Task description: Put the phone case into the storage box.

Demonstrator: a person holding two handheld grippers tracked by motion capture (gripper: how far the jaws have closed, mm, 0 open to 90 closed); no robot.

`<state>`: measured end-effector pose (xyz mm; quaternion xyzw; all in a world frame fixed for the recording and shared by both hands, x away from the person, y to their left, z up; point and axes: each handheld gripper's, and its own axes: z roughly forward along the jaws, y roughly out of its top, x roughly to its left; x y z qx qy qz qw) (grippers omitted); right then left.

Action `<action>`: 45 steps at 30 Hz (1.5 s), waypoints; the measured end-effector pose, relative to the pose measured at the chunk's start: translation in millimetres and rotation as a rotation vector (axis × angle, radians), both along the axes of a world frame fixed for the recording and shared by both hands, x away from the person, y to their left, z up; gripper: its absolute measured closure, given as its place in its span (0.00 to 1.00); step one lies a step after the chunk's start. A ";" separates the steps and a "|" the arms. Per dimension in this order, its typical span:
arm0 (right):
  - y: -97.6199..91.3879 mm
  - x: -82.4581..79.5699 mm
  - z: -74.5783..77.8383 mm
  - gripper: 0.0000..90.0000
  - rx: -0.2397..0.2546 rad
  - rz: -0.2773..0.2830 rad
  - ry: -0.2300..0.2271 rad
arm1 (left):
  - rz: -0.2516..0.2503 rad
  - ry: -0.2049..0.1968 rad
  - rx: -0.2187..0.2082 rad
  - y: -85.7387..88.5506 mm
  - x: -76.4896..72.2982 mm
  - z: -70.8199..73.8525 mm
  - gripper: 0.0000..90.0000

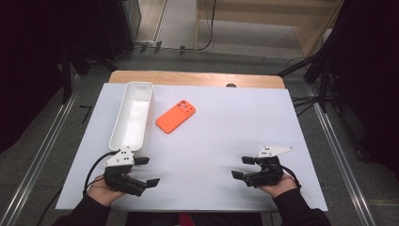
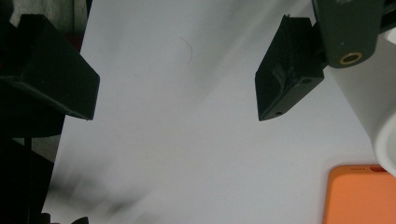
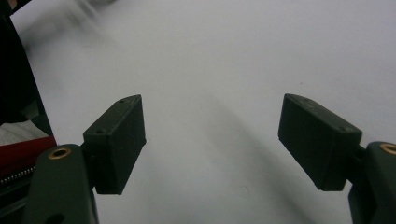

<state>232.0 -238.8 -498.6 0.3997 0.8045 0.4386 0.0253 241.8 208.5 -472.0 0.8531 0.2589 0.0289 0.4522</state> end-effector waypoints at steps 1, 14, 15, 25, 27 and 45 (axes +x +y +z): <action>0.0 1.1 0.5 0.24 0.002 -0.003 -0.002 | -0.001 0.000 0.000 -0.1 0.0 0.0 0.16; 12.4 16.2 10.2 0.24 0.007 0.007 -0.009 | -0.012 0.002 0.002 -1.0 -0.1 -0.2 0.16; 14.1 17.0 11.2 0.24 0.008 0.008 -0.010 | -0.012 0.003 0.003 -0.8 0.0 -0.2 0.16; 27.8 27.6 18.8 0.24 0.026 0.020 -0.023 | -0.012 0.003 0.004 -1.2 0.0 -0.7 0.16; 29.7 29.9 20.2 0.24 0.024 0.022 -0.025 | -0.012 0.003 0.003 -1.1 -0.1 -0.6 0.16; 40.1 48.8 27.8 0.24 0.017 0.029 -0.031 | -0.013 0.005 0.003 -1.2 0.4 -0.6 0.16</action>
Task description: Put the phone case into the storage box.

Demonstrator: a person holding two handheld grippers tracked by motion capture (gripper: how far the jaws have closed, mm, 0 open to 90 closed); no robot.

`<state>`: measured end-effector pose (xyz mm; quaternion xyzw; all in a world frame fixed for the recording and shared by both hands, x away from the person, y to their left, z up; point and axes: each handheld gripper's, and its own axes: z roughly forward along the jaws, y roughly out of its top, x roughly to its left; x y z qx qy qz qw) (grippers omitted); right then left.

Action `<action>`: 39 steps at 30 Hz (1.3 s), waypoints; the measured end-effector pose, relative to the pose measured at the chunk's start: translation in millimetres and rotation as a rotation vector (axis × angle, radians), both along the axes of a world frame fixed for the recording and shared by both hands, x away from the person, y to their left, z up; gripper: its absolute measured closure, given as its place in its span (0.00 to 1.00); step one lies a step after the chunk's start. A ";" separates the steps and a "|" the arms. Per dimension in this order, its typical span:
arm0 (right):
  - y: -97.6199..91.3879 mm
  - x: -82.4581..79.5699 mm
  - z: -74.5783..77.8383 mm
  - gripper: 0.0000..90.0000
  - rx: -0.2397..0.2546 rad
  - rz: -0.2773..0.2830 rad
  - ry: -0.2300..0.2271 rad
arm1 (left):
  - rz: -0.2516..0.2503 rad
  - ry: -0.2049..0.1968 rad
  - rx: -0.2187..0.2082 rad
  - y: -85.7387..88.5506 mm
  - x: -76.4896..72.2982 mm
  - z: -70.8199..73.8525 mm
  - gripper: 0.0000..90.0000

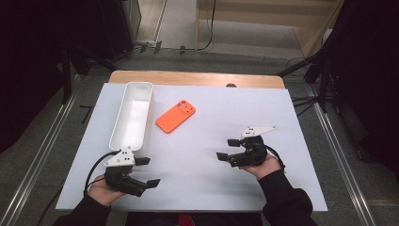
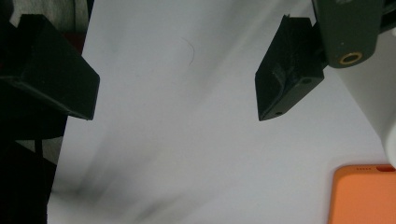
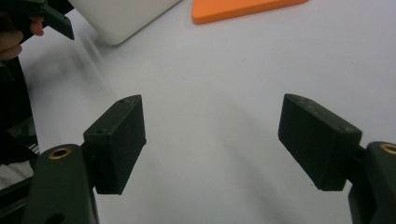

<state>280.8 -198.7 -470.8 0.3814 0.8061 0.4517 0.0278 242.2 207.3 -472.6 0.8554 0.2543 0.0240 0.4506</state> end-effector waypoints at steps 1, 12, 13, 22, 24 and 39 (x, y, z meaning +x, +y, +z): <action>0.7 1.5 0.9 0.24 -0.001 -0.001 0.000 | 0.000 0.001 0.000 0.0 0.0 0.0 0.16; 15.5 21.5 10.7 0.24 -0.008 0.023 -0.011 | 0.001 0.004 0.004 0.0 0.2 -0.4 0.16; 17.1 23.0 11.6 0.24 -0.009 0.024 -0.010 | 0.001 0.004 0.004 0.2 0.2 -0.4 0.16; 28.7 34.3 16.8 0.24 -0.007 0.032 -0.006 | 0.003 0.006 0.006 0.1 0.5 -0.7 0.16; 32.2 37.0 17.4 0.24 -0.008 0.039 -0.009 | 0.003 0.007 0.005 0.0 0.4 -0.7 0.16; 53.8 63.5 22.6 0.24 -0.013 0.041 -0.019 | 0.006 0.008 0.000 1.5 0.8 -1.0 0.16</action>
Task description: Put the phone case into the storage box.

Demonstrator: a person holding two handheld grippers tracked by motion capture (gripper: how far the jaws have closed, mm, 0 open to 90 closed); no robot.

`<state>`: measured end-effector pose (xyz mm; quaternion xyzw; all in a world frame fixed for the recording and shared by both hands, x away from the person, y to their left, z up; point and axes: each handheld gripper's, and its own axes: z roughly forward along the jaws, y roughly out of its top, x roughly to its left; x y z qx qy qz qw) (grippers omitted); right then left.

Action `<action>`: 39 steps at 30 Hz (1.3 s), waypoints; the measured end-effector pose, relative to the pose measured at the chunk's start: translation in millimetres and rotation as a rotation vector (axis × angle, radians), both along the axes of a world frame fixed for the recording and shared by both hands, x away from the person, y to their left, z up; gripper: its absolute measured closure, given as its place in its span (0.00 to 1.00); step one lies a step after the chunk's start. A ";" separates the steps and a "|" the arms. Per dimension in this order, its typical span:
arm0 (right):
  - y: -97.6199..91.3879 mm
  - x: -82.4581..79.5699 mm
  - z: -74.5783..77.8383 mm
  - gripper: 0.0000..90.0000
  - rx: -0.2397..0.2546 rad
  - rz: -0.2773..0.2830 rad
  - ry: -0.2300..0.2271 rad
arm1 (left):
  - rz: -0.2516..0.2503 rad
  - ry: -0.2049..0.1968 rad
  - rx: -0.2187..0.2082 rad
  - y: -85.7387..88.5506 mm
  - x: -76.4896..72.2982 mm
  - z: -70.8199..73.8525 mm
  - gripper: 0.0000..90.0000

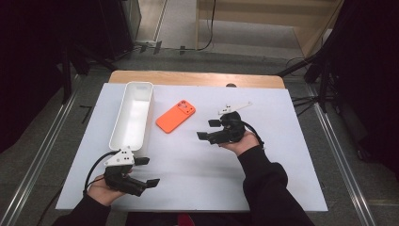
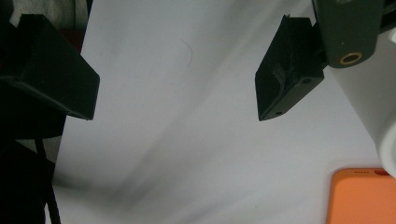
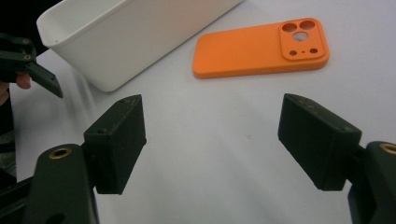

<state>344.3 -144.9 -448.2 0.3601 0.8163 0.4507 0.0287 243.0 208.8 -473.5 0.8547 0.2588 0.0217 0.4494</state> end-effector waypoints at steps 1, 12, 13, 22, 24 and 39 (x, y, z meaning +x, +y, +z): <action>1.2 2.2 0.3 0.24 -0.006 0.002 0.001 | 0.000 0.000 0.000 0.0 -0.1 0.0 0.16; 15.4 24.7 4.9 0.25 0.002 -0.010 -0.007 | -0.002 0.001 0.005 -0.4 -0.1 -0.3 0.16; 16.5 26.2 5.3 0.25 0.001 -0.012 -0.006 | -0.001 0.000 0.006 -0.4 -0.1 -0.3 0.16; 26.0 39.0 7.4 0.25 -0.006 -0.014 -0.011 | 0.002 -0.001 0.003 0.1 0.1 -0.3 0.16; 28.4 41.8 8.3 0.25 -0.007 -0.018 -0.008 | 0.001 0.002 0.006 0.0 0.2 -0.4 0.16; 52.4 70.4 4.3 0.26 -0.026 -0.009 -0.014 | -0.002 0.006 0.015 -0.5 0.0 -0.9 0.16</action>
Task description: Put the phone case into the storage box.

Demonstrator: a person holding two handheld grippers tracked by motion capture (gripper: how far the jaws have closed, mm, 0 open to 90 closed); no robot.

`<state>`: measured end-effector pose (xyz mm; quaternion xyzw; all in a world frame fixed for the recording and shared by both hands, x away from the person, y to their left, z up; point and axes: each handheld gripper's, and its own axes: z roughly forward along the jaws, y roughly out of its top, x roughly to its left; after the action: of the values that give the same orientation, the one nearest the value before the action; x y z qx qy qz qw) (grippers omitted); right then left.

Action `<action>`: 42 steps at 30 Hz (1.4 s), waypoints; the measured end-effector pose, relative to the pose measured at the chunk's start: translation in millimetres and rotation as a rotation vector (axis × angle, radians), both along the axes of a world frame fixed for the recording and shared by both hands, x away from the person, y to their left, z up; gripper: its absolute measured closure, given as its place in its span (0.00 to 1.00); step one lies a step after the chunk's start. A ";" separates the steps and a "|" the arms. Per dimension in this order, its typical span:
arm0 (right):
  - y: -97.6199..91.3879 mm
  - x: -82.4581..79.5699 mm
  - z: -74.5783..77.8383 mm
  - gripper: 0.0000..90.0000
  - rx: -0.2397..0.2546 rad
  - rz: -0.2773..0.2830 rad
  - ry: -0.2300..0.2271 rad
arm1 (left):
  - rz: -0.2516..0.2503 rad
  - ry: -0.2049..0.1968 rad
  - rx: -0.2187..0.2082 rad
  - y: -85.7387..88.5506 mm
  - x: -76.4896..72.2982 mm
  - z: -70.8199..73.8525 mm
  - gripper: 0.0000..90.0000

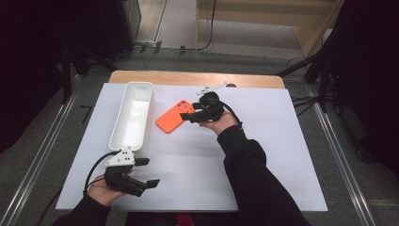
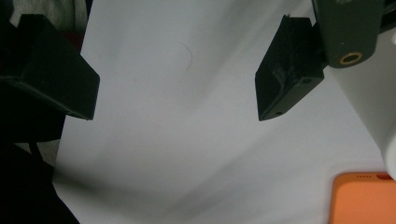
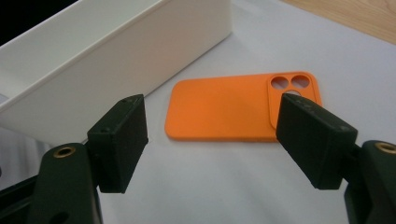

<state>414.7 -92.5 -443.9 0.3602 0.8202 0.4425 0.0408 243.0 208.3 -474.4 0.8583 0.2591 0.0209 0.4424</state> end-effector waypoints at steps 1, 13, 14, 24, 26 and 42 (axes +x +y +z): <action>2.4 2.1 0.4 0.26 0.002 0.001 0.004 | 0.000 -0.001 -0.001 0.0 0.0 -0.1 0.16; 22.4 29.2 8.5 0.28 0.007 0.006 -0.002 | -0.005 0.000 -0.003 0.9 -0.2 -0.2 0.16; 24.3 30.7 8.1 0.28 0.003 0.004 -0.001 | -0.006 0.001 -0.002 1.0 -0.1 -0.1 0.16; 39.9 46.6 -3.4 0.29 -0.025 0.001 0.017 | -0.008 0.002 -0.003 0.6 -0.5 -0.2 0.16; 43.2 48.7 -5.8 0.29 -0.023 0.006 0.018 | -0.008 0.002 -0.002 0.7 -0.5 -0.2 0.16; 63.3 69.5 -20.2 0.37 -0.059 0.001 0.038 | -0.009 0.000 -0.006 1.5 -0.8 0.0 0.16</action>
<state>484.2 -29.2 -464.1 0.3669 0.8336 0.4113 0.0354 242.2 209.8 -474.4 0.8581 0.2553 0.0183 0.4451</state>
